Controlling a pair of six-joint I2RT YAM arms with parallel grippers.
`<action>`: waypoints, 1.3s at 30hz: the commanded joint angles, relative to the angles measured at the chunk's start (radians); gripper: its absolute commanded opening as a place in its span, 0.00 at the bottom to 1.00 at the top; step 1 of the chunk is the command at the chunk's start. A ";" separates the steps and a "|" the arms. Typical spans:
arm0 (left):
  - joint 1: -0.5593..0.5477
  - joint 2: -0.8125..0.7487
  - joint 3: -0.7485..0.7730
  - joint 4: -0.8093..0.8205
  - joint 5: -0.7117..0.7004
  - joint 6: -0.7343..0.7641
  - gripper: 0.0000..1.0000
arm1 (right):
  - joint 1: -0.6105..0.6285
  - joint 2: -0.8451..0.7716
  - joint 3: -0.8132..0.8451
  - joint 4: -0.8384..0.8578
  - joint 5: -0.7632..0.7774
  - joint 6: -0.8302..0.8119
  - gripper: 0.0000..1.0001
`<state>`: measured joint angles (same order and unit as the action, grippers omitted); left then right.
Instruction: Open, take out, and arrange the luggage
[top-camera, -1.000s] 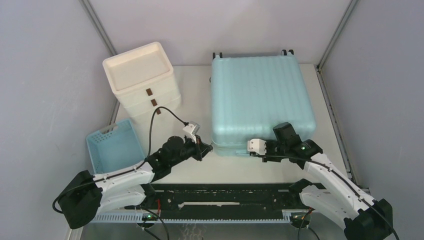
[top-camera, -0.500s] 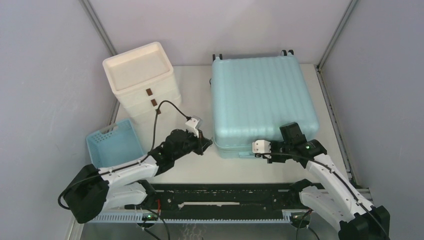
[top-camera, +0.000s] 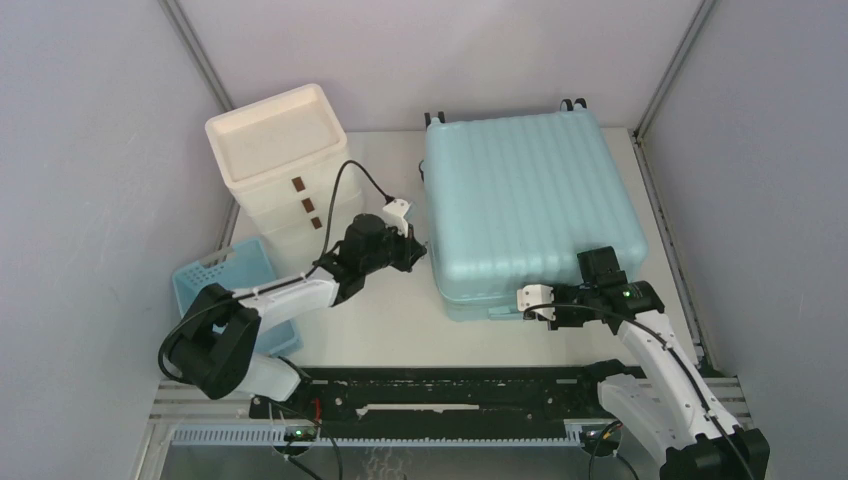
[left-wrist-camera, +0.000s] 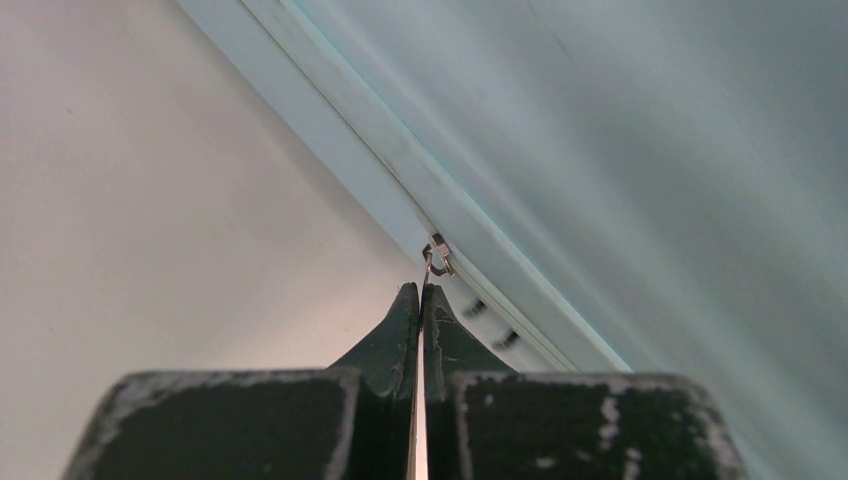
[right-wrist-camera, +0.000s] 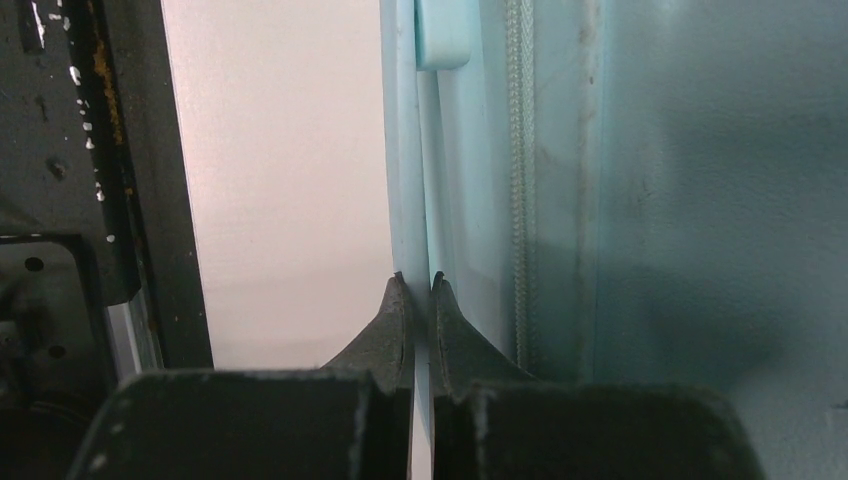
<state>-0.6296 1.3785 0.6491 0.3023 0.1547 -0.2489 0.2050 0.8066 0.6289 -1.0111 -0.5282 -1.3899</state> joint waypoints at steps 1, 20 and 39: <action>0.099 0.073 0.137 -0.067 -0.105 0.110 0.00 | -0.049 -0.033 0.018 -0.247 0.090 -0.026 0.00; 0.220 0.432 0.692 -0.256 -0.137 0.179 0.00 | -0.155 -0.077 0.016 -0.319 0.091 -0.199 0.00; 0.246 0.602 0.854 -0.093 -0.120 0.200 0.00 | -0.392 -0.090 0.008 -0.366 0.137 -0.438 0.00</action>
<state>-0.4366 1.9663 1.4162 0.0460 0.1394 -0.0605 -0.1009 0.7391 0.6289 -1.2079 -0.5522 -1.7855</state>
